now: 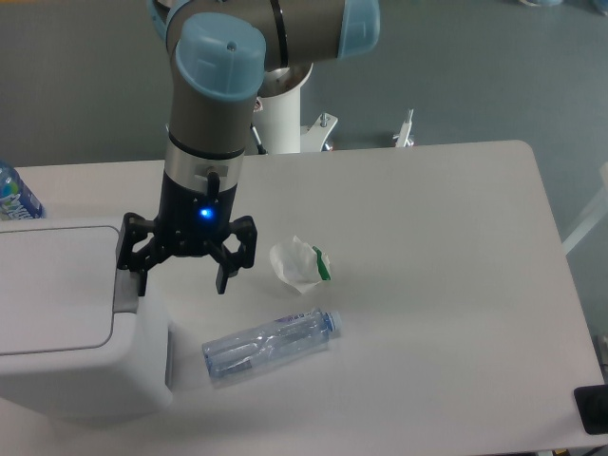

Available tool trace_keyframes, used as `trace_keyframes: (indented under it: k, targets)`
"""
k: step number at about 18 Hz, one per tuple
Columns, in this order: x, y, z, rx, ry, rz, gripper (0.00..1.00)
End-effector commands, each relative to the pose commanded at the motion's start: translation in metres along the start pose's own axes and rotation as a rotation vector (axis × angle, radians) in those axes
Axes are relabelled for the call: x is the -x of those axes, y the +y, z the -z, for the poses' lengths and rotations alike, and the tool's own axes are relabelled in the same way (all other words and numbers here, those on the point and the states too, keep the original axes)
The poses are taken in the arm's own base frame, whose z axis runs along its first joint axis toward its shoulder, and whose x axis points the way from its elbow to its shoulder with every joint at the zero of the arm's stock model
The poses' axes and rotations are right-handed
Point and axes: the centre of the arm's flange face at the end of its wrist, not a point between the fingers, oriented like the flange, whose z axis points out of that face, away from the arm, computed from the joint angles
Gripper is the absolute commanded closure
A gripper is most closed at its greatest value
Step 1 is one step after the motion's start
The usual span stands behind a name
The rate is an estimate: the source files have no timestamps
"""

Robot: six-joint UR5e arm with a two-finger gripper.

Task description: Open the trash can

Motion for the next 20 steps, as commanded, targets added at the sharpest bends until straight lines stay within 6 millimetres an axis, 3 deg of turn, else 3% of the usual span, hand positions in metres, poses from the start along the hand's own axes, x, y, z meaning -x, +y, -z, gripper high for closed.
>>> trace_keyframes:
  k: [9, 13, 20]
  targets:
    - [0.0, 0.0, -0.005, 0.008, 0.001, 0.0, 0.0]
    - [-0.006, -0.004, 0.01, -0.028, 0.006, -0.007, 0.0]
    - [-0.005, 0.004, -0.001, -0.003, 0.004, -0.004, 0.0]
